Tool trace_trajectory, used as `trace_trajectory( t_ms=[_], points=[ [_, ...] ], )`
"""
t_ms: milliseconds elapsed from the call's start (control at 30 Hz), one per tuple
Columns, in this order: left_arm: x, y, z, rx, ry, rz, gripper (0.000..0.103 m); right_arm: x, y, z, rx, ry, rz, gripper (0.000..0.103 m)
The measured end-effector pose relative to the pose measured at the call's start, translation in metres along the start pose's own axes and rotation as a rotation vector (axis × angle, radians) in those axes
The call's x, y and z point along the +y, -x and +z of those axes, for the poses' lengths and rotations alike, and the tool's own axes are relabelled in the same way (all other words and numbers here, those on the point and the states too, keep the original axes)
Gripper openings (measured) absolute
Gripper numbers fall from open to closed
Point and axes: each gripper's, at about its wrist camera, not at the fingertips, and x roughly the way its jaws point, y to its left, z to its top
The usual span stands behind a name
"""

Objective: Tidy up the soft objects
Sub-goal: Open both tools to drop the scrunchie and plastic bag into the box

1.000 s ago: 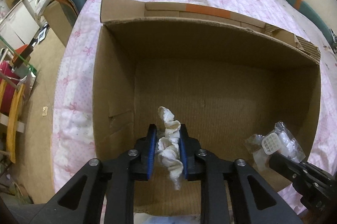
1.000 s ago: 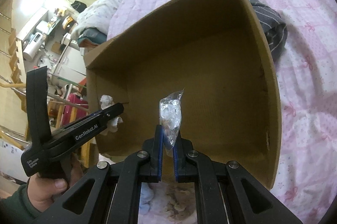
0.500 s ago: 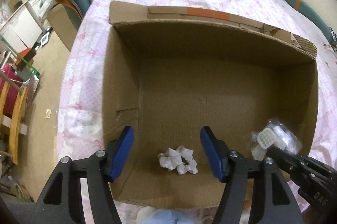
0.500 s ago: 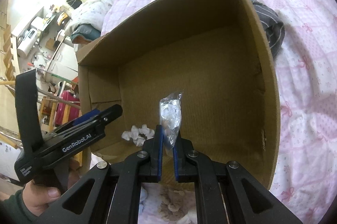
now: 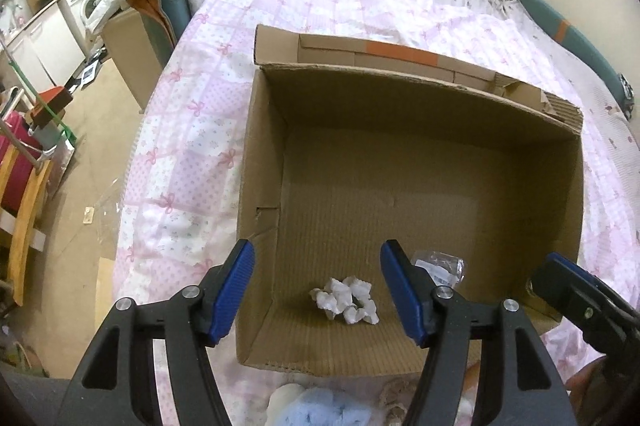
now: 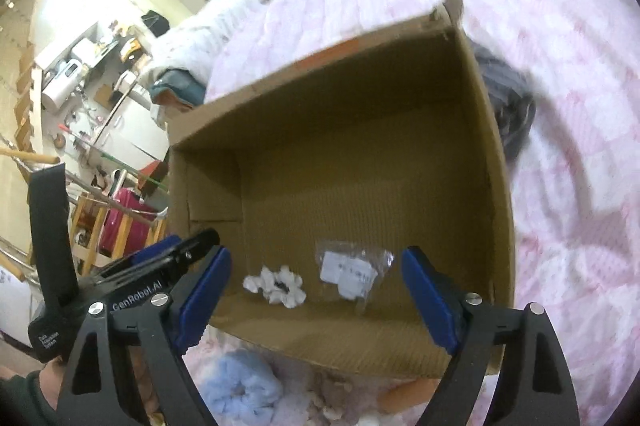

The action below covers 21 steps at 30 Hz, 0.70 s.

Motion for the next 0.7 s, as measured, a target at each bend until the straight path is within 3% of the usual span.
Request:
trace_trajectory(
  t_ms=[167,700],
  points=[
    [-0.001,0.007,-0.002,-0.027,-0.019,0.050,0.063,-0.002,0.003,-0.001,-0.001,-0.008,-0.003,0.092],
    [0.022,0.035,-0.017,-0.061,0.002,0.008,0.063,0.008,0.026,-0.005,-0.048,0.036,-0.056,0.092]
  ],
)
